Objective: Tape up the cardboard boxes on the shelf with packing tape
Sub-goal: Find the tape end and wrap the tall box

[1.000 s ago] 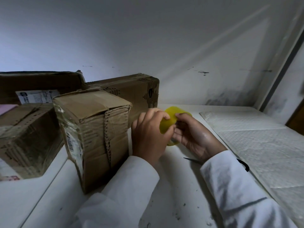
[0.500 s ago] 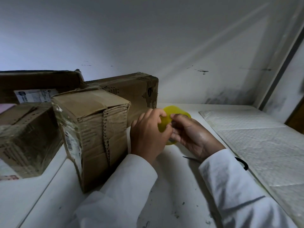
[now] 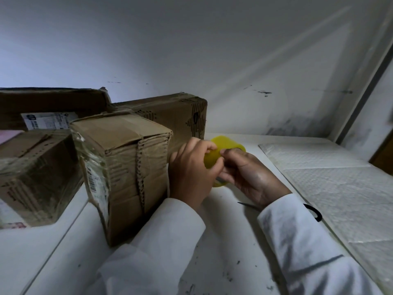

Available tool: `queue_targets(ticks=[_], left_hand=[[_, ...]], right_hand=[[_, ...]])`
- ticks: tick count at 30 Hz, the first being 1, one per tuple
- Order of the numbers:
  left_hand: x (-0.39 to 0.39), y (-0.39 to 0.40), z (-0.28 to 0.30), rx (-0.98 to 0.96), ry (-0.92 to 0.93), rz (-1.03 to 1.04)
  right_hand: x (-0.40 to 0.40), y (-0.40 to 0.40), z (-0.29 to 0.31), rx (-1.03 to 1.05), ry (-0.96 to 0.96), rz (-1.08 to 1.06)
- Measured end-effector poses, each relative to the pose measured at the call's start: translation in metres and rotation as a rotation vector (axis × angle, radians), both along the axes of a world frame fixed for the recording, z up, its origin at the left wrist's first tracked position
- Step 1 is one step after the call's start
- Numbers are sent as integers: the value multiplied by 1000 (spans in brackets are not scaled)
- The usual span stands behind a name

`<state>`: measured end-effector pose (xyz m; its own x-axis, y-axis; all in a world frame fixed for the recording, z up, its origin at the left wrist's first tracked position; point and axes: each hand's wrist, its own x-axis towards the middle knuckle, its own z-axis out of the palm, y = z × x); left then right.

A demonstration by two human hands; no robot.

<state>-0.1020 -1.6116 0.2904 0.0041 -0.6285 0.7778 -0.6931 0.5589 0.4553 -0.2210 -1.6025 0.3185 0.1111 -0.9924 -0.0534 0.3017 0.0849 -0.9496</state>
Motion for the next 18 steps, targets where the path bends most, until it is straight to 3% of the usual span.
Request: queue_targets(ticks=[18], left_hand=[[-5, 2, 0, -49, -51, -28]], right_hand=[[2, 0, 0, 25, 9, -21]])
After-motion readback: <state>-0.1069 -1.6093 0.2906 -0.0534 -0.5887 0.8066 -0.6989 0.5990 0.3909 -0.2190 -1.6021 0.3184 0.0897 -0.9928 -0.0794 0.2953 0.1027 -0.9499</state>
